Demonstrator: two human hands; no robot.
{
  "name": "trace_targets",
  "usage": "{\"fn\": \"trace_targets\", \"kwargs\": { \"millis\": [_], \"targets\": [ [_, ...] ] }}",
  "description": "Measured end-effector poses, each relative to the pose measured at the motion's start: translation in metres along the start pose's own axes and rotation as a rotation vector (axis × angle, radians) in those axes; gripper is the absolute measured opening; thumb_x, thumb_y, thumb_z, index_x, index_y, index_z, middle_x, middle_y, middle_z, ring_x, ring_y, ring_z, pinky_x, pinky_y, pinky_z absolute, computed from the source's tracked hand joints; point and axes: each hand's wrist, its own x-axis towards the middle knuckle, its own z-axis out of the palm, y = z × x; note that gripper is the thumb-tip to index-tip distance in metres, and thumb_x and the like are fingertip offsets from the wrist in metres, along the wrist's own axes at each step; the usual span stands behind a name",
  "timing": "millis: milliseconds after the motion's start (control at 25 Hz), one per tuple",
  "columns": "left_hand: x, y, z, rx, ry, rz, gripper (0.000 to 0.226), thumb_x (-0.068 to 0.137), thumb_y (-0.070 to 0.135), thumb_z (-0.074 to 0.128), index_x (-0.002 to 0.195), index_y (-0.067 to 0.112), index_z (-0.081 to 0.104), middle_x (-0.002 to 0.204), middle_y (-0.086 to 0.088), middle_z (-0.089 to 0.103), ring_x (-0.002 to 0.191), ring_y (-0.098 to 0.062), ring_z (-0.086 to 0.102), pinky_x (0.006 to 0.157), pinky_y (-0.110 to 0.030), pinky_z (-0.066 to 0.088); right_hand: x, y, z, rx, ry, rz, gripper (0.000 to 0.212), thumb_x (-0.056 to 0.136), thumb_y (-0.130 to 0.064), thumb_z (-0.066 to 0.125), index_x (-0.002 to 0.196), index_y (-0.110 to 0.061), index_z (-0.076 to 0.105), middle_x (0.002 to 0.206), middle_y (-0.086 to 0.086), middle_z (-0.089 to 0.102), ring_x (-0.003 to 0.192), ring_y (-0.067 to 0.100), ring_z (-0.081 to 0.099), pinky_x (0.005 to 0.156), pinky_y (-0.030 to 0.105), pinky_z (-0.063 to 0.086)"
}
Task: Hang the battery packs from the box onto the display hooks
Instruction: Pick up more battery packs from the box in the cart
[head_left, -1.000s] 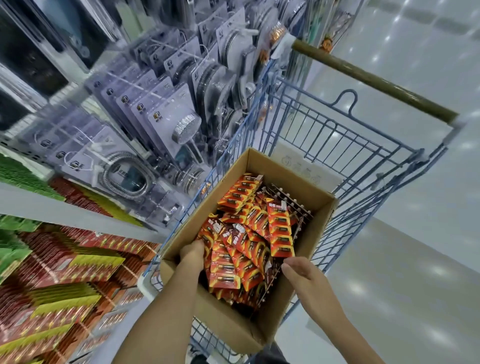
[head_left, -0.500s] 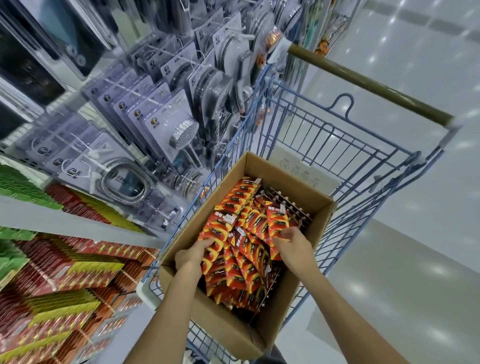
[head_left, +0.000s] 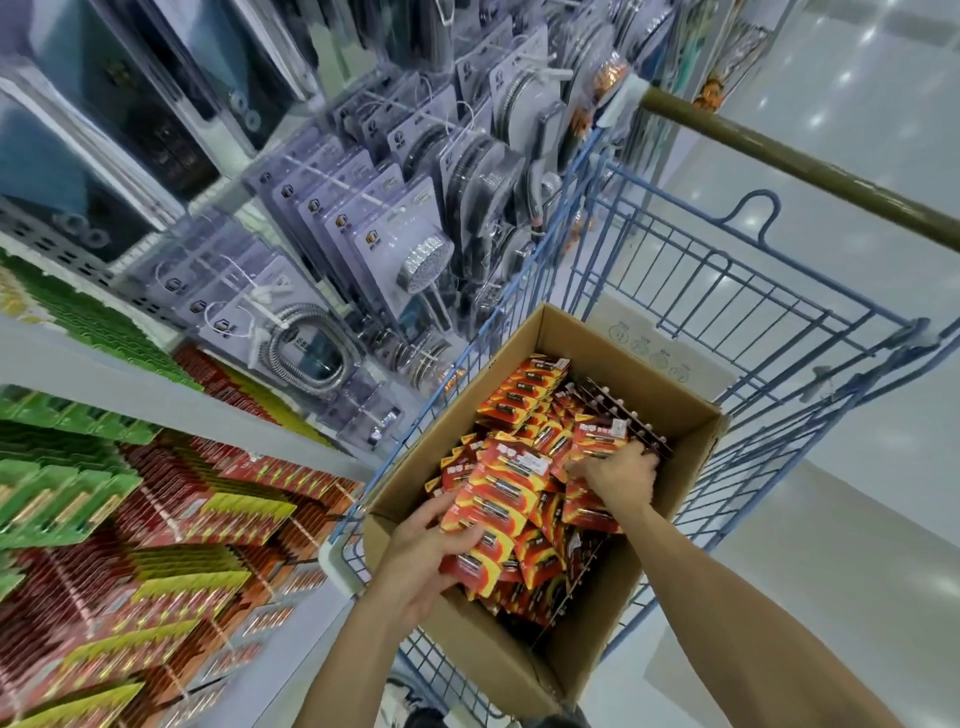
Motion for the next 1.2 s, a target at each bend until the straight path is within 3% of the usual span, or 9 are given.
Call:
{"fn": "trace_targets", "kwargs": {
  "millis": [80,160,280,360,520,720,1000,1120,1200],
  "targets": [
    [-0.016,-0.003,-0.003,-0.072,-0.049,0.051,0.045,0.083,0.004,0.077,0.126,0.015,0.066,0.111,-0.014,0.078,0.100,-0.030,0.077,0.085,-0.048,0.061,-0.007,0.006,0.001,0.146,-0.010,-0.090,0.079,0.080,-0.030,0.087,0.140,-0.009,0.041,0.137,0.015,0.055,0.131,0.036,0.054,0.111,0.051,0.044],
    [-0.032,-0.006,-0.008,-0.172,-0.075,0.105,0.052,0.079,0.004,0.076,0.129,0.008,0.064,0.114,-0.019,0.077,0.101,-0.035,0.076,0.080,-0.049,0.063,-0.021,0.010,-0.003,0.248,-0.036,-0.169,0.049,0.093,-0.027,0.073,0.134,-0.013,0.051,0.125,0.009,0.064,0.122,0.033,0.061,0.108,0.052,0.049],
    [-0.055,-0.004,-0.020,-0.228,-0.055,0.229,0.058,0.073,-0.001,0.076,0.128,0.005,0.061,0.114,-0.020,0.076,0.094,-0.041,0.076,0.061,-0.049,0.065,-0.055,0.008,-0.020,0.409,-0.114,-0.288,0.034,0.093,-0.042,0.071,0.123,-0.027,0.061,0.119,0.005,0.070,0.108,0.028,0.071,0.094,0.053,0.058],
    [-0.072,-0.002,-0.036,-0.247,-0.030,0.309,0.061,0.072,-0.003,0.076,0.130,0.009,0.060,0.119,-0.020,0.073,0.098,-0.043,0.075,0.061,-0.051,0.064,-0.102,-0.001,-0.039,0.587,-0.208,-0.345,0.025,0.093,-0.038,0.073,0.116,-0.033,0.063,0.111,0.004,0.075,0.096,0.025,0.076,0.083,0.050,0.062],
    [-0.112,0.009,-0.073,-0.286,-0.036,0.444,0.069,0.074,-0.006,0.074,0.137,0.020,0.059,0.124,-0.019,0.073,0.107,-0.043,0.072,0.066,-0.044,0.061,-0.196,-0.021,-0.066,0.754,-0.400,-0.509,0.025,0.096,-0.024,0.069,0.121,-0.023,0.065,0.104,0.003,0.079,0.092,0.024,0.078,0.067,0.032,0.062],
    [-0.182,0.018,-0.117,-0.437,0.014,0.599,0.037,0.084,0.012,0.070,0.121,0.020,0.069,0.101,-0.013,0.079,0.075,-0.028,0.077,0.056,-0.037,0.059,-0.308,-0.052,-0.065,0.792,-0.618,-0.609,0.024,0.099,-0.023,0.062,0.122,-0.016,0.068,0.108,0.013,0.078,0.096,0.037,0.076,0.081,0.048,0.062],
    [-0.259,0.025,-0.190,-0.706,0.312,0.757,0.009,0.095,0.025,0.066,0.094,0.022,0.075,0.082,-0.006,0.080,0.063,-0.025,0.077,0.075,-0.043,0.057,-0.420,-0.115,-0.012,0.755,-0.856,-0.713,0.026,0.099,-0.024,0.058,0.114,-0.008,0.073,0.109,0.020,0.076,0.088,0.036,0.076,0.067,0.040,0.062],
    [-0.285,0.031,-0.219,-0.751,0.417,0.814,0.013,0.096,0.028,0.066,0.102,0.022,0.075,0.089,-0.007,0.081,0.072,-0.027,0.078,0.076,-0.044,0.060,-0.458,-0.146,0.013,0.677,-0.885,-0.790,0.034,0.097,-0.036,0.064,0.121,-0.013,0.072,0.115,0.014,0.076,0.102,0.036,0.074,0.086,0.049,0.058],
    [-0.302,0.033,-0.236,-0.789,0.481,0.873,0.010,0.095,0.028,0.067,0.102,0.025,0.074,0.089,-0.004,0.081,0.073,-0.024,0.079,0.074,-0.043,0.060,-0.482,-0.163,0.027,0.616,-0.892,-0.878,0.059,0.084,-0.059,0.076,0.132,-0.025,0.067,0.131,0.002,0.071,0.122,0.029,0.066,0.106,0.056,0.049]
  ]
}}
